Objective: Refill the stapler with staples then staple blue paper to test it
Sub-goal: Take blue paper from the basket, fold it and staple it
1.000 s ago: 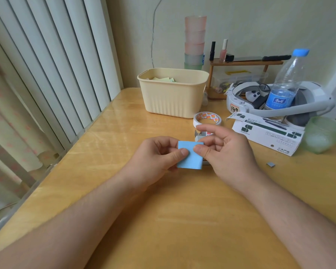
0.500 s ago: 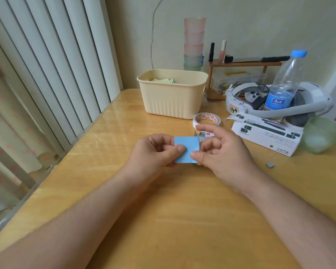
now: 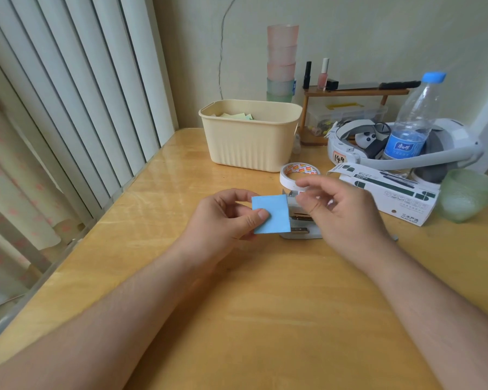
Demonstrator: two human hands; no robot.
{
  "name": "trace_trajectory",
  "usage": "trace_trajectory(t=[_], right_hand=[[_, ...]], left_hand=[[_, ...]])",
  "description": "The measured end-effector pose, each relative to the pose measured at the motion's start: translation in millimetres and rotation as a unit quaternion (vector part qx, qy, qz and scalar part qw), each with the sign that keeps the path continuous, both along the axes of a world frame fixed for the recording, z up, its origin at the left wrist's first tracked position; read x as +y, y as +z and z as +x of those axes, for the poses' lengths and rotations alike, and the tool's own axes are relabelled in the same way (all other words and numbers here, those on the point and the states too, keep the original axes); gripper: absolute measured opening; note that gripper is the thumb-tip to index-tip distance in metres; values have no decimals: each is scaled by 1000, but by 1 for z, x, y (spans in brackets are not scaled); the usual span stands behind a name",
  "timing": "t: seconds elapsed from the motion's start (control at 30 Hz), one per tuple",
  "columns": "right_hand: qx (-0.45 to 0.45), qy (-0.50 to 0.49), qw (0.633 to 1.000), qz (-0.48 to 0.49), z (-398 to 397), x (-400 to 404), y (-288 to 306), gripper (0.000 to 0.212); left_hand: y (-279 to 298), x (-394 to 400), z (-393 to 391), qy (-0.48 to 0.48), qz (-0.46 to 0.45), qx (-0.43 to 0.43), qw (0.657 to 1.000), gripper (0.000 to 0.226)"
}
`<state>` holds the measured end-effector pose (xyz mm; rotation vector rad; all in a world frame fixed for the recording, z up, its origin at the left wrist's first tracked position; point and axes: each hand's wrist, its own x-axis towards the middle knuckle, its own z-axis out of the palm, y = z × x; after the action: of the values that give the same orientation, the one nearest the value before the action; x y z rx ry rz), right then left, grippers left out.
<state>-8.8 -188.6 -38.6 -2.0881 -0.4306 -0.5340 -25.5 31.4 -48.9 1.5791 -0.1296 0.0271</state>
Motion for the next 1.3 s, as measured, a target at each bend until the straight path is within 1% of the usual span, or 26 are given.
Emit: trace_trajectory(t=[0.03,0.07,0.1,0.17,0.2,0.23,0.3,0.4,0.47,0.5,0.67,0.87,1.0,1.07,1.13,1.2,1.23,1.27,1.3], right_hand=[[-41,-29,997,-63,4,-5,0,19],[-47,-38,992,-113,8,-8,-1,25],[-21,-34,987,-153,10,-9,-2,33],[58,-22,974,-218,12,-6,-7,47],[85,-21,968,-235,12,-3,-8,47],[100,-20,968,-230,11,-1,-8,43],[104,-14,977,-186,11,-1,-4,33],[113,-1,981,-155,8,-2,1,32],[126,11,980,-153,5,-3,2,31],[128,20,979,-159,5,-3,1,31],[136,42,974,-178,4,-6,1,32],[139,35,973,-183,3,-7,2,33],[141,37,967,-207,1,-7,4,34],[141,33,969,-201,-1,-7,6,32],[122,23,978,-170,-2,-6,13,37],[122,1,982,-147,3,-3,24,59],[142,-3,979,-145,7,1,30,71],[171,-2,974,-149,12,6,35,76],[205,0,965,-164,15,13,41,75]], left_hand=[[-1,3,2,11,10,-6,1000,26],[-1,6,3,24,26,-12,999,30],[-1,9,5,38,46,-19,998,32],[-2,12,8,60,87,-23,994,26],[-3,12,9,67,101,-17,992,23],[-4,11,10,72,110,-7,991,21],[-5,9,10,72,111,17,991,19],[-3,5,10,53,64,51,995,17],[-2,2,9,28,31,69,997,17],[-2,0,8,17,31,72,997,18],[-8,-3,9,-18,95,82,992,23],[-12,-5,11,-17,138,88,986,25],[-11,-7,12,-17,143,91,985,26],[-12,-9,12,-11,148,89,985,25],[-13,-10,13,-9,157,87,984,25],[-13,-9,14,-12,159,91,983,26],[-13,-9,14,-15,159,93,983,27],[-12,-9,15,-16,158,94,983,27],[-12,-10,15,-17,158,94,983,28]])
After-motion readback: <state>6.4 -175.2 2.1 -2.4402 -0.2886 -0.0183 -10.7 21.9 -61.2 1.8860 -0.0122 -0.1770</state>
